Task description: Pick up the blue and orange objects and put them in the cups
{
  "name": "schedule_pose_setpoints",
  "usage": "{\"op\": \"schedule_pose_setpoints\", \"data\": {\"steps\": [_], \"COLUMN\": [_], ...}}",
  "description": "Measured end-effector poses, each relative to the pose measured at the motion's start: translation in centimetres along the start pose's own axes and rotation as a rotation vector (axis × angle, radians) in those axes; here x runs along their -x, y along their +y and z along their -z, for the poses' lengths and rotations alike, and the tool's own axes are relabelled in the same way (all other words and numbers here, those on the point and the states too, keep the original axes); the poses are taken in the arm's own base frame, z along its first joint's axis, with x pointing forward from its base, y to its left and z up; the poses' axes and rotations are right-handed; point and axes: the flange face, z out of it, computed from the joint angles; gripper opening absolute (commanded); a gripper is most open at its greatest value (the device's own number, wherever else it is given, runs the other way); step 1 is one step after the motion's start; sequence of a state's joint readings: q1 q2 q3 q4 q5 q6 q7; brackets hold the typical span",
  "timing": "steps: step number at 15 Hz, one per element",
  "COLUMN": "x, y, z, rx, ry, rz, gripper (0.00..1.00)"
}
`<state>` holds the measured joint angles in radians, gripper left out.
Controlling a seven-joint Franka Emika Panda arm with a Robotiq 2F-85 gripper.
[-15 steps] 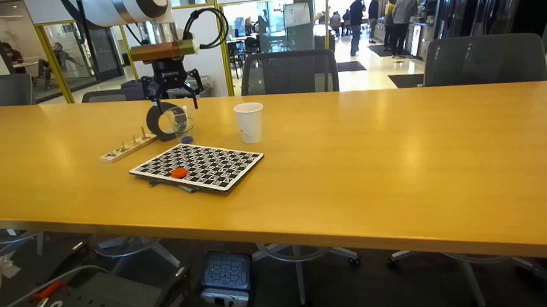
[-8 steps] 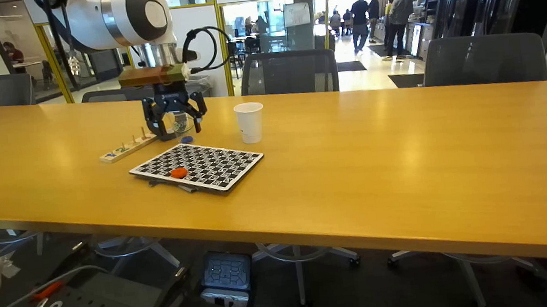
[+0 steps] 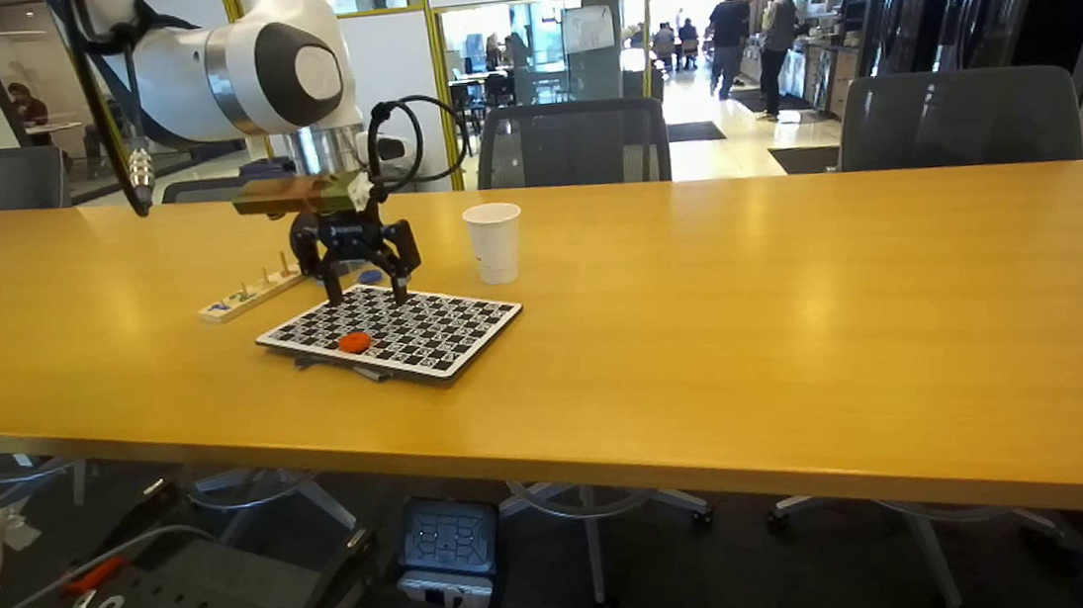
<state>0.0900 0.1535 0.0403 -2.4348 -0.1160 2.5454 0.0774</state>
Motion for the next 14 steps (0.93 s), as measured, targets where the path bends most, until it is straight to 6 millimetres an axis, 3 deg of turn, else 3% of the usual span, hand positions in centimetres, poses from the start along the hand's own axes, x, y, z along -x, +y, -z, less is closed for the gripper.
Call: {"op": "schedule_pose_setpoints", "data": {"steps": [14], "x": [2.8], "y": [0.4], "z": [-2.7], "rx": [-0.043], "ry": [-0.017], "rz": [-0.098], "gripper": [1.0]}}
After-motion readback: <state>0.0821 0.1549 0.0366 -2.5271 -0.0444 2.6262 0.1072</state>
